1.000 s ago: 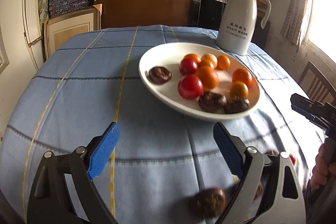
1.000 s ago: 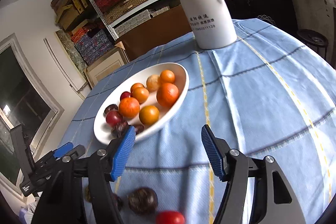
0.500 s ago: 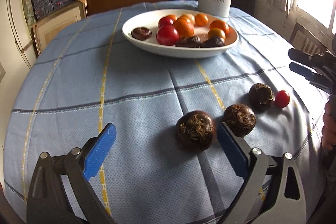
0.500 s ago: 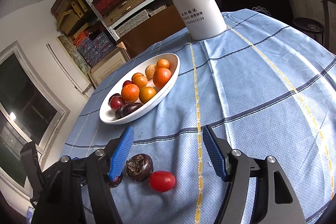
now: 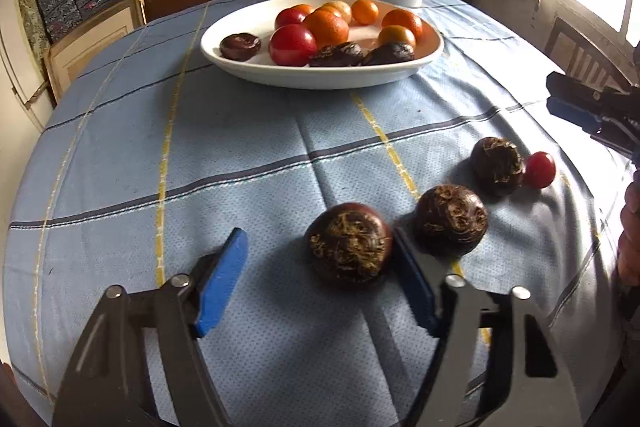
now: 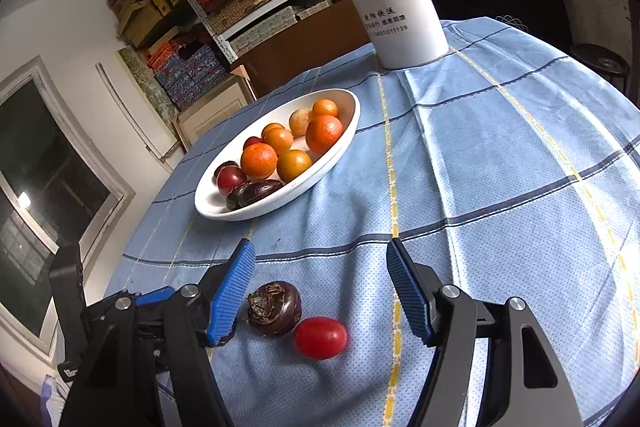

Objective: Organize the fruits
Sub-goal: 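Move both open tools back toward the water chestnuts, then grasp a water chestnut with left tool while right tool grasps another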

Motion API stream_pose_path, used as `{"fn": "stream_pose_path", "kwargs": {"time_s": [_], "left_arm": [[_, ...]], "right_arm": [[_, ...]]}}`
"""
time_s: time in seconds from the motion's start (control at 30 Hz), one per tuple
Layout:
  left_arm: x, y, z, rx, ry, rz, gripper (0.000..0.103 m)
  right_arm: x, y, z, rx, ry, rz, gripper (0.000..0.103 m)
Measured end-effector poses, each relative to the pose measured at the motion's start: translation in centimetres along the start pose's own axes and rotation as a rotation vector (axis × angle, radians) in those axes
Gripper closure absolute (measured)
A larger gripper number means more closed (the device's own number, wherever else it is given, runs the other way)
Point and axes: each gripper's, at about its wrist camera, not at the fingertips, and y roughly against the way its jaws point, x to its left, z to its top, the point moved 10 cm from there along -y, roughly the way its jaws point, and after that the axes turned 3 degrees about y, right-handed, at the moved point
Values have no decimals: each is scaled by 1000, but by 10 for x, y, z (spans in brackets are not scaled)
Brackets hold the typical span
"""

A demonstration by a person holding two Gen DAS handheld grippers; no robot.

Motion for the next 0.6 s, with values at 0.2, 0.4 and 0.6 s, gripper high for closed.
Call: {"fn": "stream_pose_path", "kwargs": {"time_s": [0.2, 0.4, 0.6], "left_arm": [[-4, 1, 2, -12, 1, -28, 54], [4, 1, 3, -14, 50, -48, 55], [2, 1, 2, -13, 40, -37, 55]], "right_arm": [[28, -4, -15, 53, 133, 28, 34], [39, -17, -28, 148, 209, 11, 35], [48, -26, -39, 201, 304, -59, 46]]}}
